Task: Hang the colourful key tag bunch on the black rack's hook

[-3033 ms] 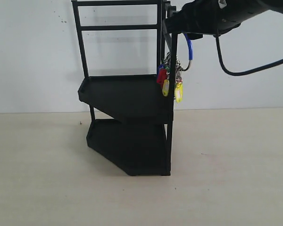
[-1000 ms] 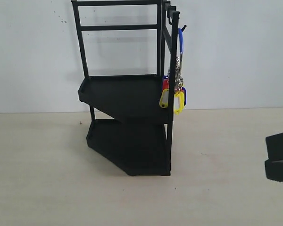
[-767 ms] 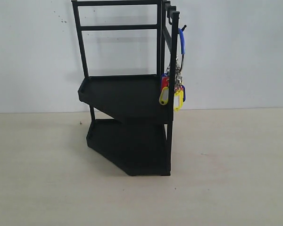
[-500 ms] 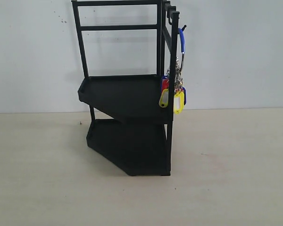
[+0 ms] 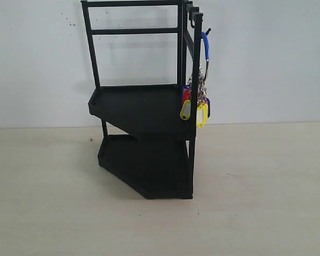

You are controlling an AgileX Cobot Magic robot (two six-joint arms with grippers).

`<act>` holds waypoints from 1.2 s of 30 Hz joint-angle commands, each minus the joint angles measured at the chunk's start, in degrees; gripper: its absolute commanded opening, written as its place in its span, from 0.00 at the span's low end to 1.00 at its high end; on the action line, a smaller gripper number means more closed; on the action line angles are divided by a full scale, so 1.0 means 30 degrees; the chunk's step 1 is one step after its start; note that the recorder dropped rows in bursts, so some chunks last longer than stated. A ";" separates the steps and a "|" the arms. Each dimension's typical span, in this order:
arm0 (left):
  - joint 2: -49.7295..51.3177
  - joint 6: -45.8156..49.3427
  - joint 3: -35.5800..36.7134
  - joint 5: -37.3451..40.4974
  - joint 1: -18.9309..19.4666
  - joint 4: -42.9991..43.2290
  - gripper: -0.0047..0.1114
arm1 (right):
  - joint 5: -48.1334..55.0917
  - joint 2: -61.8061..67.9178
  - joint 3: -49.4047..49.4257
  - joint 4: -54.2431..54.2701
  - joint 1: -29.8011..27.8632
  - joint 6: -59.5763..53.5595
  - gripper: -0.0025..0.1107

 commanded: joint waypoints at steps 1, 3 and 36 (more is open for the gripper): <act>-0.0040 0.0065 0.0052 -0.0150 0.0046 0.0095 0.08 | -0.0065 -0.0118 0.0493 0.0897 -0.0090 -0.0464 0.03; -0.0040 0.0065 0.0052 -0.0150 0.0046 0.0095 0.08 | -0.0572 -0.0118 0.1298 0.1235 -0.0090 -0.0930 0.03; -0.0040 0.0065 0.0052 -0.0150 0.0046 0.0095 0.08 | -0.0494 -0.0118 0.4668 0.0257 -0.0090 -1.0320 0.03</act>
